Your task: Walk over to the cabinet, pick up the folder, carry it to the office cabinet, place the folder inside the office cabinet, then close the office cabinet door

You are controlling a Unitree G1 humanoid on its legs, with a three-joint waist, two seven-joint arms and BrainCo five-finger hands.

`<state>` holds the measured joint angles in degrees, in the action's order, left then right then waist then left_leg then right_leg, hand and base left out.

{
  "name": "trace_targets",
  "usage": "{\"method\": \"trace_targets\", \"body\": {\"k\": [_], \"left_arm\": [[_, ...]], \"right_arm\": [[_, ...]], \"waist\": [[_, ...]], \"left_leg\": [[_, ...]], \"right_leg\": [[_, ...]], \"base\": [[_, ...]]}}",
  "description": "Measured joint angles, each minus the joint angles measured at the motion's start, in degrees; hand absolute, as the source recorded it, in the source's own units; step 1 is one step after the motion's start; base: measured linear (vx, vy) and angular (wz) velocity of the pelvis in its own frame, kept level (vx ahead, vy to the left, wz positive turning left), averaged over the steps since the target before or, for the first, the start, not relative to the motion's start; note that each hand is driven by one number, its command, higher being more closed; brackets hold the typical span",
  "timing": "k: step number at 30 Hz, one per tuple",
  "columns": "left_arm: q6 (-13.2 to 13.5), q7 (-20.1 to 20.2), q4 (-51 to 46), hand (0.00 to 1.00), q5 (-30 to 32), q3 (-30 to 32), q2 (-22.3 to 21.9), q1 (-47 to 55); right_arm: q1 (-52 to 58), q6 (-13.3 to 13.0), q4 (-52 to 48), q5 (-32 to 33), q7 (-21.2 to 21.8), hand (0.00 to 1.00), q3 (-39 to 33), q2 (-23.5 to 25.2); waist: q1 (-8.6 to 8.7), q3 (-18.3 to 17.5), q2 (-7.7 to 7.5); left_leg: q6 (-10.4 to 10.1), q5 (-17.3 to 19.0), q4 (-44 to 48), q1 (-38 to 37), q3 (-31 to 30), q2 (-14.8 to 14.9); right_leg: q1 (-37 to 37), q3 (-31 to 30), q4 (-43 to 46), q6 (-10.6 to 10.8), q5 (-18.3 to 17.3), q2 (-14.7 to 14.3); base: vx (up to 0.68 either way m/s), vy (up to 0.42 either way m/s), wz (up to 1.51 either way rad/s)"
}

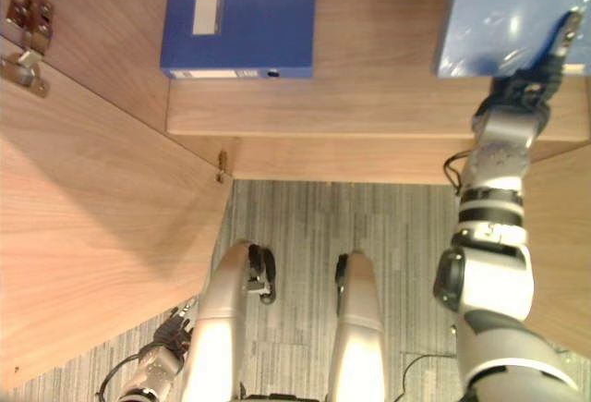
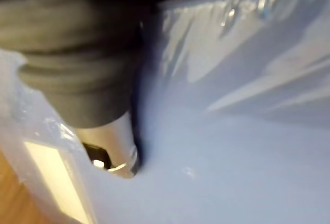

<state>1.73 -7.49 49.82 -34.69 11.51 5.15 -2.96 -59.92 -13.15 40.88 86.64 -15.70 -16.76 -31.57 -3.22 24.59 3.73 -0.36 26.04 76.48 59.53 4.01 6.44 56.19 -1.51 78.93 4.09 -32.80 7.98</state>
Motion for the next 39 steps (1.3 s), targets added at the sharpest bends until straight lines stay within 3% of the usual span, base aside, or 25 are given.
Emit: {"method": "trace_targets", "body": {"k": [4,6,9,12,13,21,24,27,33,37,39], "left_arm": [[0.64,-1.15,-1.63,0.0,-1.67,-0.04,-0.67,0.07],[0.87,-1.52,-2.56,0.0,-2.22,-0.07,-1.44,0.14],[1.41,-2.21,-3.33,0.0,-2.87,-0.26,-1.82,0.66],[1.82,-2.37,-3.86,0.0,-3.43,-0.28,-2.36,1.56],[1.86,-2.48,-4.31,0.0,-3.61,-0.28,-2.48,2.01],[2.36,-3.42,-5.37,0.0,-4.39,0.16,-2.58,2.74],[2.39,-3.44,-5.69,0.0,-4.92,0.21,-2.58,2.78],[2.39,-3.37,-6.85,0.0,-5.31,0.26,-2.58,2.91],[2.3,-0.74,-7.24,0.0,-5.54,0.16,-2.53,2.91],[2.23,0.62,-7.03,0.0,-5.88,0.0,-2.5,2.91],[2.21,1.16,-6.8,0.0,-5.87,-0.16,-2.39,2.91]], "right_arm": [[-3.3,0.89,4.21,-0.07,-3.29,1.0,0.56,-0.41],[-3.87,2.44,5.3,-0.19,-4.39,1.0,1.3,-1.83],[-5.15,4.27,6.61,-0.68,-4.9,1.0,3.43,-3.73],[-6.36,4.45,6.62,-0.71,-5.03,1.0,3.44,-4.35],[-6.83,4.44,6.62,-0.7,-5.16,0.0,3.55,-4.9],[-10.02,3.21,6.55,-2.39,-5.16,0.0,5.59,-7.83],[-10.17,2.03,5.98,-2.45,-4.07,0.0,5.61,-8.24],[-10.16,2.81,5.98,-6.15,-1.86,0.0,7.53,-8.9],[-10.13,11.78,8.0,-22.09,4.9,0.0,18.93,-10.16],[-10.09,15.46,11.22,-28.88,7.77,0.0,25.44,-10.2],[-10.14,15.77,11.24,-32.67,9.19,0.0,26.26,-10.57]], "waist": [[-0.47,0.11,0.3],[-0.68,0.62,1.33],[-0.9,0.83,1.66],[-0.84,0.98,2.01],[-0.84,1.01,2.05],[-0.85,1.08,2.2],[-0.83,1.14,2.31],[-0.86,1.24,2.48],[-0.71,1.49,3.01],[-0.85,1.53,3.09],[-0.84,1.56,3.18]], "left_leg": [[-0.35,-0.55,0.88,3.0,-0.47,-0.16],[-0.46,-0.6,1.43,3.97,-1.35,-0.16],[-0.76,-0.9,1.63,5.67,-1.53,-0.22],[-0.83,-1.0,1.57,6.22,-1.53,-0.22],[-0.87,-1.04,1.57,6.47,-1.53,-0.22],[-1.06,-1.2,1.13,6.57,-1.21,-0.13],[-1.07,-1.21,1.13,6.54,-1.18,-0.06],[-1.08,-1.22,1.18,6.49,-1.17,0.01],[-1.16,-1.26,1.1,6.33,-1.12,0.14],[-1.17,-1.26,1.03,6.36,-1.09,0.11],[-1.17,-1.26,1.02,6.34,-1.03,0.09]], "right_leg": [[3.01,0.22,1.57,-0.45,-0.26,0.11],[3.39,1.15,1.87,-0.73,-0.4,0.19],[5.08,1.28,2.49,-0.88,-0.48,0.22],[5.7,1.3,2.54,-0.89,-0.48,0.24],[5.98,1.3,2.61,-0.89,-0.48,0.24],[6.55,1.0,2.63,-0.9,-0.47,0.25],[6.56,1.0,2.64,-0.9,-0.47,0.21],[6.54,1.0,2.64,-0.9,-0.47,0.17],[6.5,1.01,2.68,-0.9,-0.47,0.13],[6.53,1.0,2.66,-0.89,-0.47,0.15],[6.54,0.96,2.65,-0.89,-0.47,0.18]], "base": [[-0.02,-0.038,0.07],[-0.01,-0.029,0.1],[-0.01,-0.034,0.06],[0.0,0.0,0.0],[0.0,0.0,0.0],[0.0,0.0,0.0],[0.0,0.0,0.0],[0.0,0.0,0.0],[0.0,0.0,0.0],[0.0,0.0,0.0],[0.0,0.0,0.0]]}}
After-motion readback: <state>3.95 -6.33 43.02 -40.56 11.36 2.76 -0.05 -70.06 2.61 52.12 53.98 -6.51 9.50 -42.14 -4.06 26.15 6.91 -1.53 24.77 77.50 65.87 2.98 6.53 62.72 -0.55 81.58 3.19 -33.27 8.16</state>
